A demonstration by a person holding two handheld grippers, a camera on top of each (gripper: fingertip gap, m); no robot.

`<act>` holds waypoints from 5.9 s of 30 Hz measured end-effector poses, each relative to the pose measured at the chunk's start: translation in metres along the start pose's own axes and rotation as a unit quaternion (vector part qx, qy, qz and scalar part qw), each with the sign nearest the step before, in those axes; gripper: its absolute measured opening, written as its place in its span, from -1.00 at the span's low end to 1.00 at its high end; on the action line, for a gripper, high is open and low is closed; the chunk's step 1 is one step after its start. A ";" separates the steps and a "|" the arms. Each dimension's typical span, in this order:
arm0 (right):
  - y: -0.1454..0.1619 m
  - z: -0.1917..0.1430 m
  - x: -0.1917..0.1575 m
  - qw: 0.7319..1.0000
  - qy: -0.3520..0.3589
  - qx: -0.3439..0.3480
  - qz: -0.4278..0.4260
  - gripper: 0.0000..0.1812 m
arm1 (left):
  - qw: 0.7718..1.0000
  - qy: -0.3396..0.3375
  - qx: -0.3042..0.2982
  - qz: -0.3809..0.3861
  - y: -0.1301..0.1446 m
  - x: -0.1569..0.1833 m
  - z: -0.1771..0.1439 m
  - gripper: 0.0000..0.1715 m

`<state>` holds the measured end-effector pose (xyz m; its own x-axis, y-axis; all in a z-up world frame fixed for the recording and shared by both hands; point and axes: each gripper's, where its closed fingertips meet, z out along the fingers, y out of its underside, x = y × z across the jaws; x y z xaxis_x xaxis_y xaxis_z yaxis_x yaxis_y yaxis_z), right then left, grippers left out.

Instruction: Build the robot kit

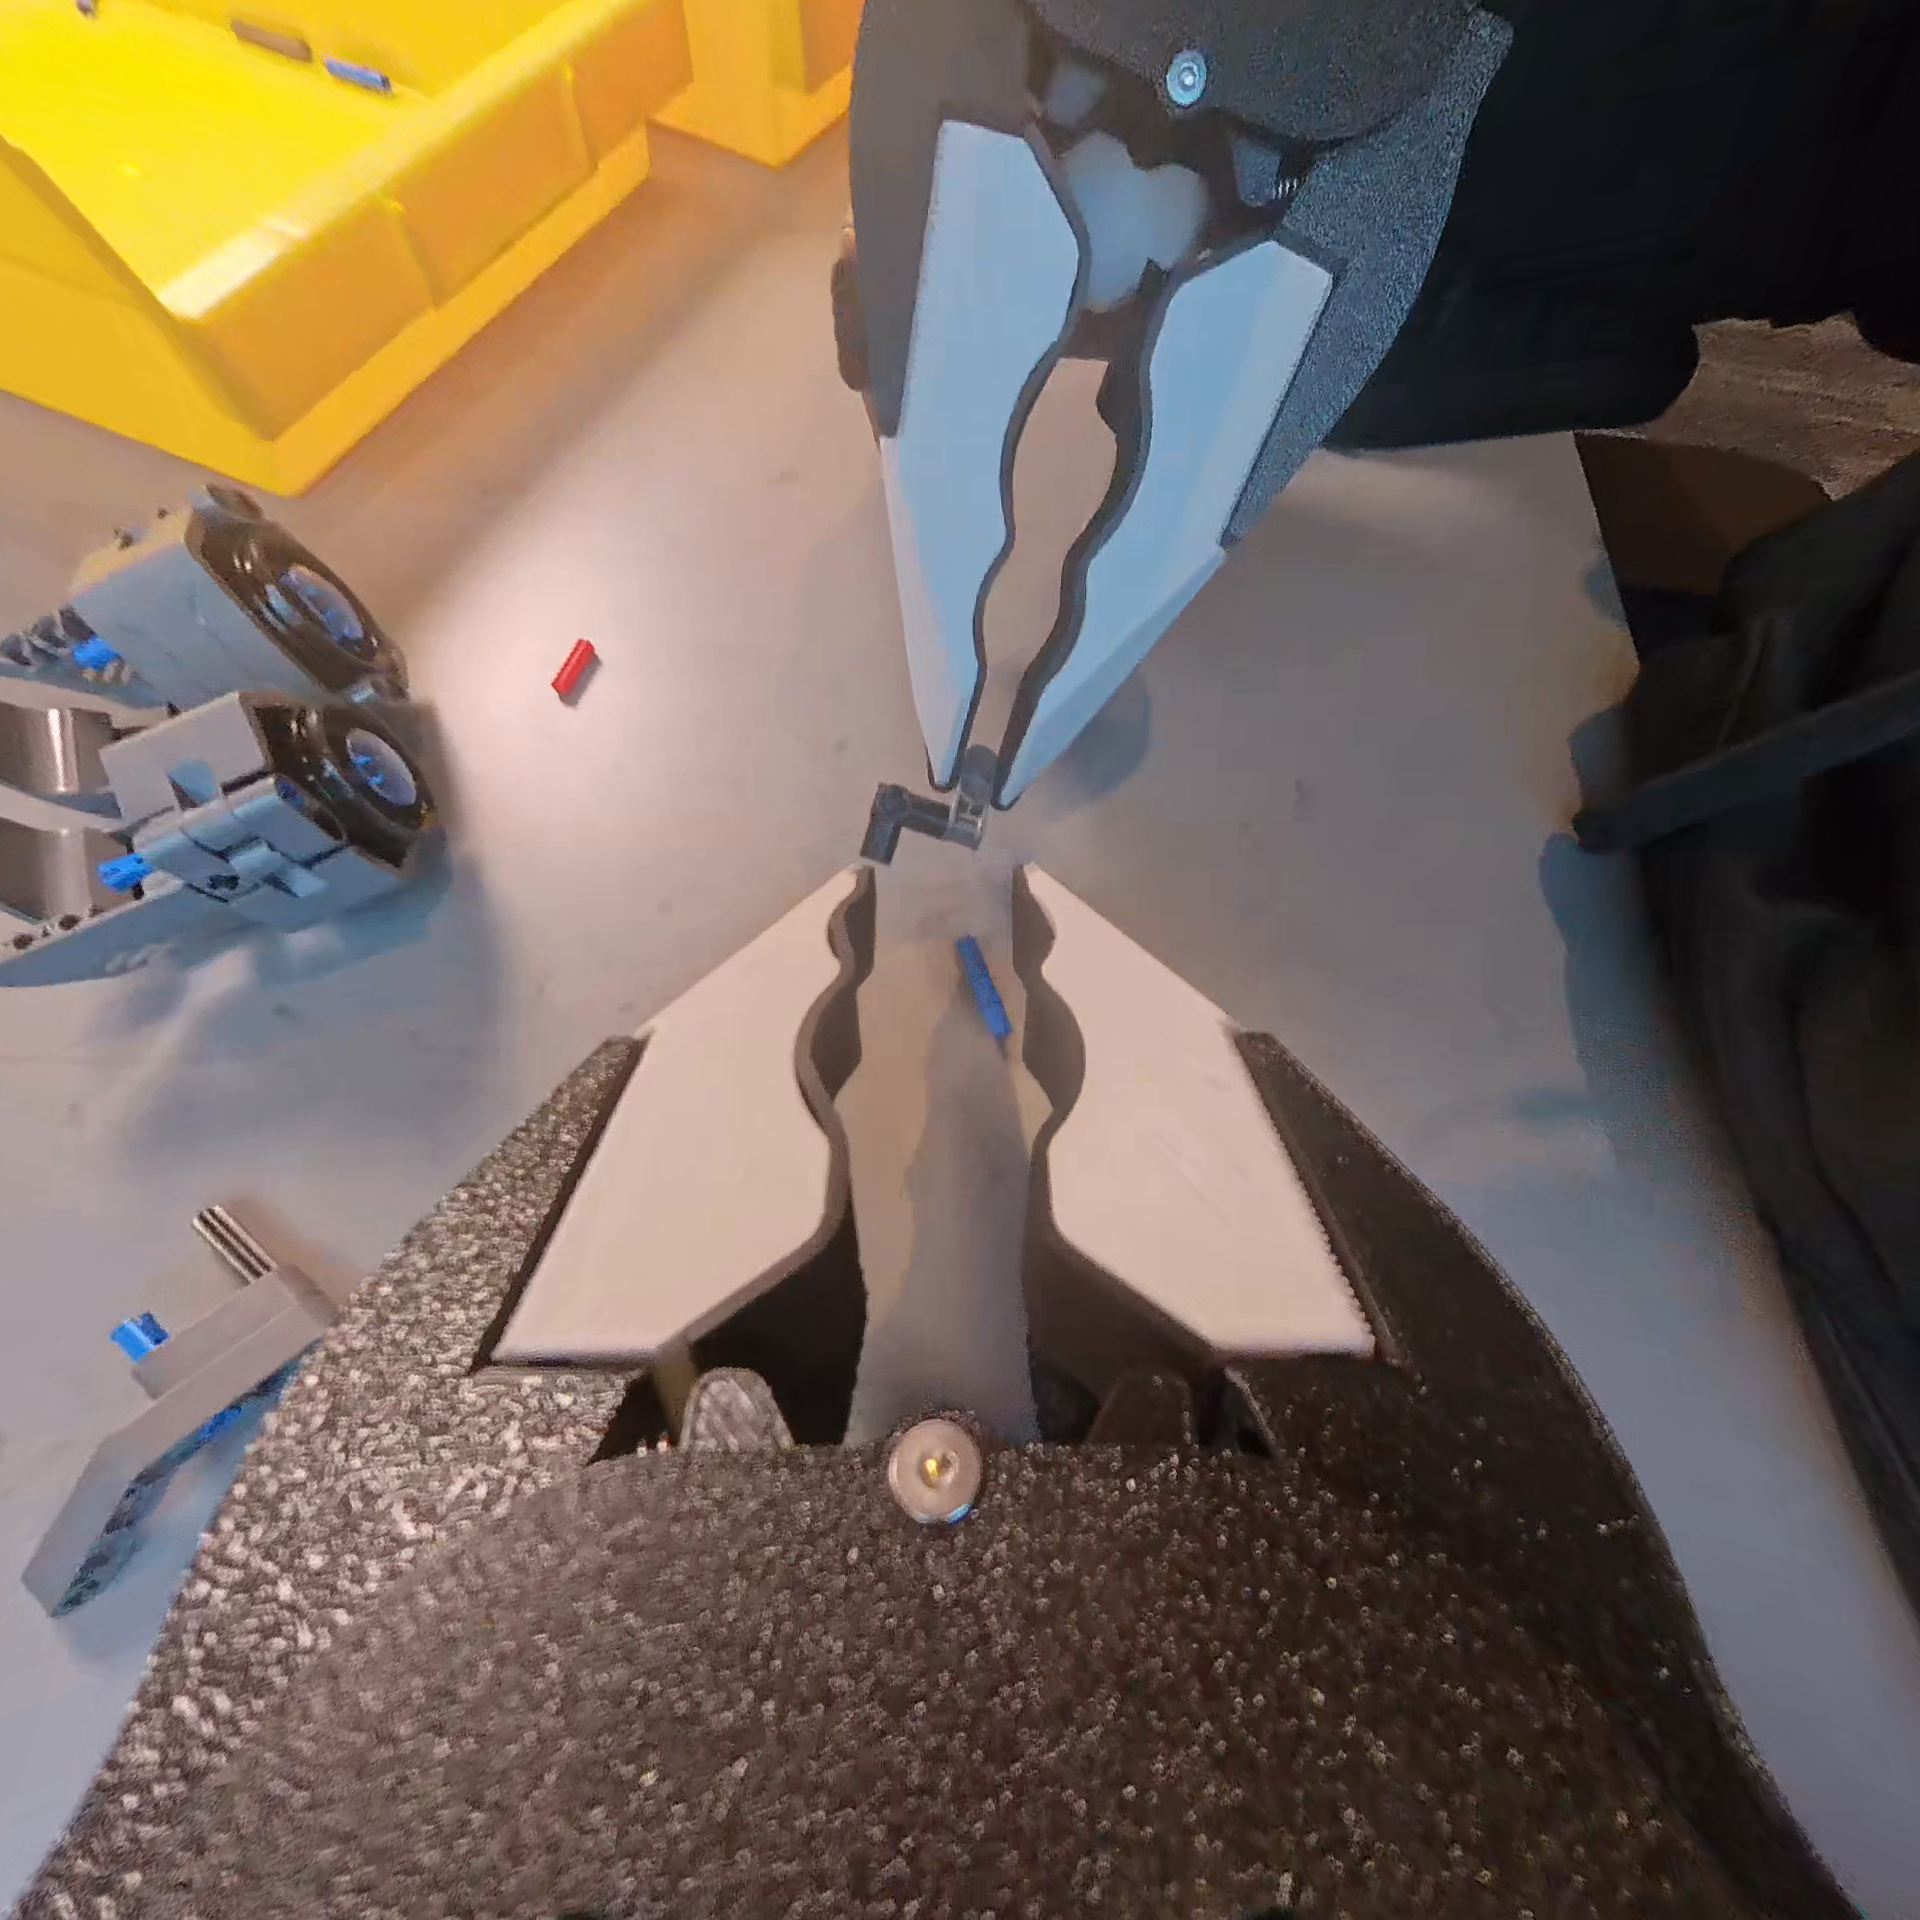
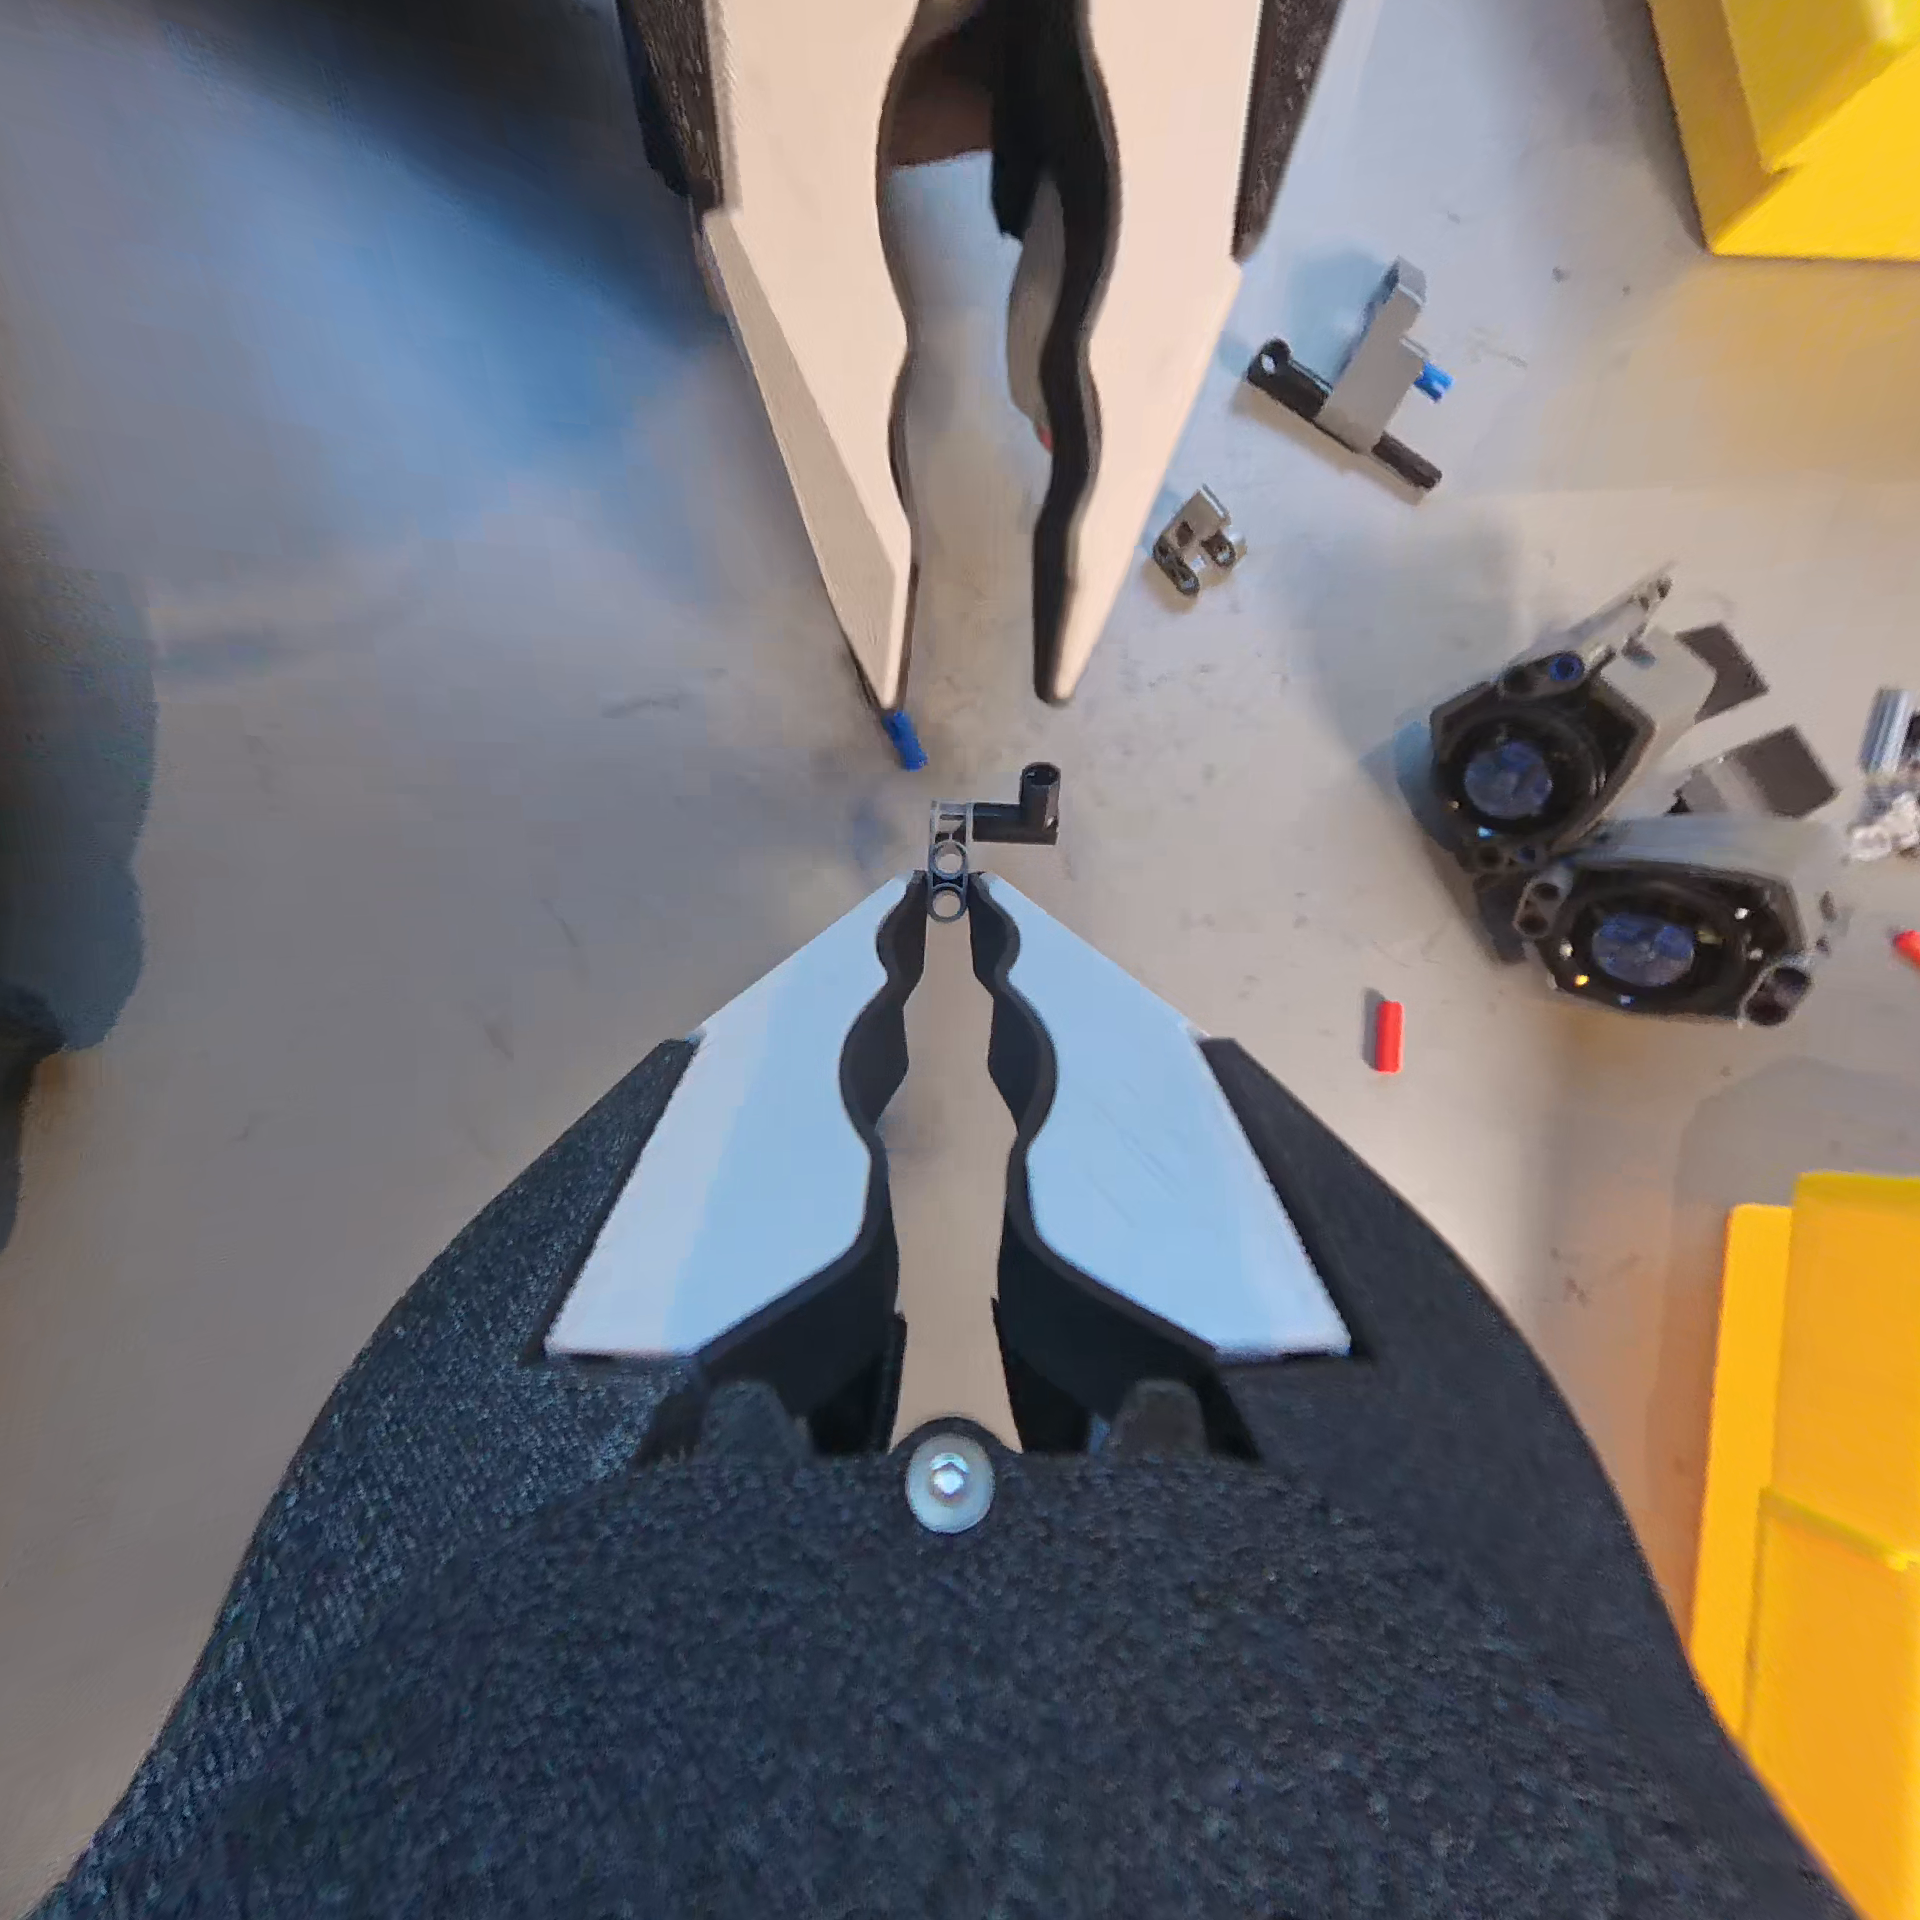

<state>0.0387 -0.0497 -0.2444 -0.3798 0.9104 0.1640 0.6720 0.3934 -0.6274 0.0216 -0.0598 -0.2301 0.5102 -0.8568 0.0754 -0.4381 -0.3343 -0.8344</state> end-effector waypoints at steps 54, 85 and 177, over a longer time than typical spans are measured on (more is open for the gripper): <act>0.002 -0.006 -0.007 0.997 -0.042 0.061 -0.021 -0.82 | 0.996 -0.024 -0.081 0.027 0.013 -0.020 0.008 -0.83; -0.058 -0.039 -0.015 0.972 -0.023 0.228 -0.054 -0.91 | 0.992 0.098 0.072 -0.019 -0.036 0.030 -0.025 -0.96; -0.024 -0.012 -0.006 0.990 -0.090 0.109 0.005 -0.95 | 0.995 -0.021 0.013 0.091 -0.022 0.017 -0.009 -0.96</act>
<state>0.0322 -0.0633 -0.2210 -0.4937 0.8691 0.0315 0.5310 0.3299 -0.7805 0.0332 -0.0705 -0.2058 0.4548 -0.8847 -0.1019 -0.5074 -0.1634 -0.8461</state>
